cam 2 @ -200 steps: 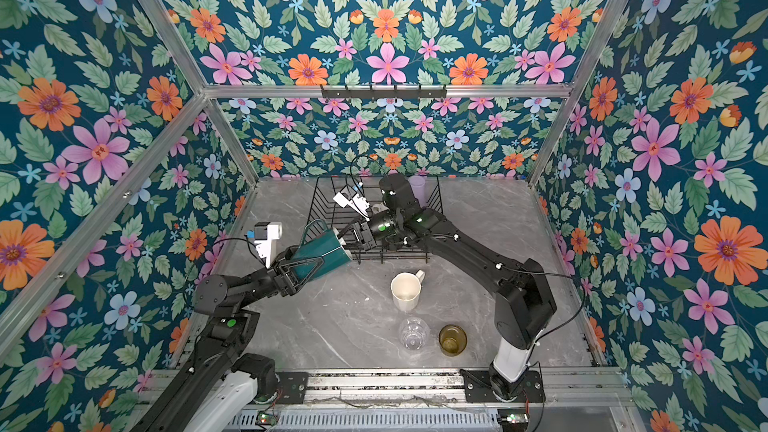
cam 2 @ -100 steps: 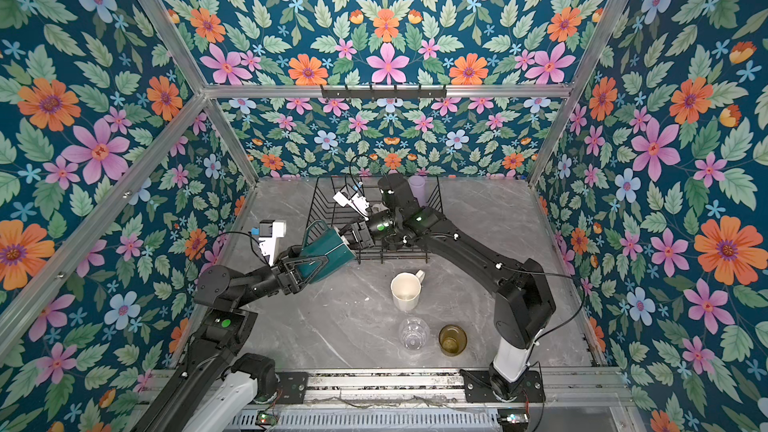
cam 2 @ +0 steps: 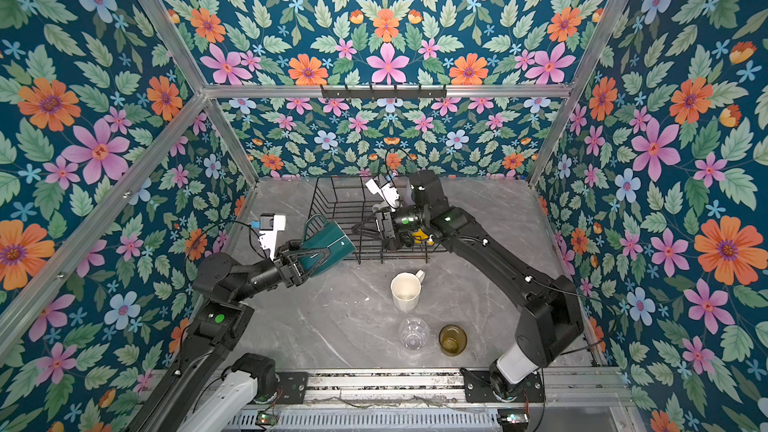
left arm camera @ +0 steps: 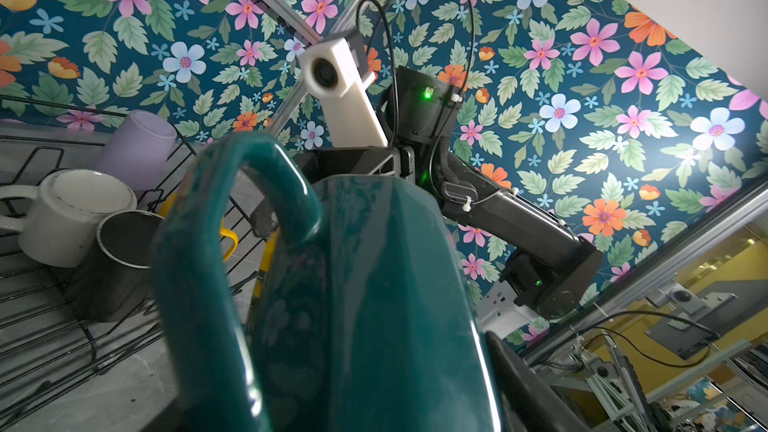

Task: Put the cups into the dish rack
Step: 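Carry the green mug over the rack with the left gripper while the right withdraws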

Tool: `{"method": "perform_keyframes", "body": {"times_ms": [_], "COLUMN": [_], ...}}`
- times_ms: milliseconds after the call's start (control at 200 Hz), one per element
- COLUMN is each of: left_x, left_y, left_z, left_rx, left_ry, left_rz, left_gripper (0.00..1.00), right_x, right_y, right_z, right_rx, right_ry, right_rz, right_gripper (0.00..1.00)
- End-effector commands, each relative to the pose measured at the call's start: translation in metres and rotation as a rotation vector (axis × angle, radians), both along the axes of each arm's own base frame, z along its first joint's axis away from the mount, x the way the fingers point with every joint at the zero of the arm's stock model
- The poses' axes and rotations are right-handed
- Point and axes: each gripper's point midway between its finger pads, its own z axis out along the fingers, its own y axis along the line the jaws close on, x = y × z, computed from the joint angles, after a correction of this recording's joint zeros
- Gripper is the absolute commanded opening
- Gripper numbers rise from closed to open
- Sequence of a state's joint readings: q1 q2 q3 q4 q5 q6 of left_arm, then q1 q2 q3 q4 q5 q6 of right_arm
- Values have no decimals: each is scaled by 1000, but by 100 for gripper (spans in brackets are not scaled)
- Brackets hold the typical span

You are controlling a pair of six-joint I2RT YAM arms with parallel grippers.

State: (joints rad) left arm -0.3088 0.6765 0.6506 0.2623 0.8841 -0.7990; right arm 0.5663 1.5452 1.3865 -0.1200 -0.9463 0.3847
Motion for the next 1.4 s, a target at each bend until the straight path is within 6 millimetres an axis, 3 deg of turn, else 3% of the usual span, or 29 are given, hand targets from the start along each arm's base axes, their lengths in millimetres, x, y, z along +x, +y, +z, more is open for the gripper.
{"method": "perform_keyframes", "body": {"times_ms": [0,255,460,650,1075,1395], "left_x": [16,67,109,145,222,257], "left_y": [5,14,18,16,23,25], "left_z": [3,-16,-27,-46,-98,-144], "left_rx": [60,282,458,594,854,987], "left_ry": [-23,108,193,293,444,553], "left_rz": [87,241,311,317,357,342], "left_gripper": [0,0,0,0,0,0], "right_x": [19,38,34,26,14,-1], "right_y": [-24,-91,-121,-131,-140,-148], "right_z": [-9,-17,-12,-8,-25,-35], "right_rx": [-62,-189,-229,-230,-272,-280], "right_ry": [0,-63,-139,-161,-156,-161], "right_rz": [-153,-497,-640,-667,-675,-671], "right_gripper": [53,74,86,95,99,99]}}
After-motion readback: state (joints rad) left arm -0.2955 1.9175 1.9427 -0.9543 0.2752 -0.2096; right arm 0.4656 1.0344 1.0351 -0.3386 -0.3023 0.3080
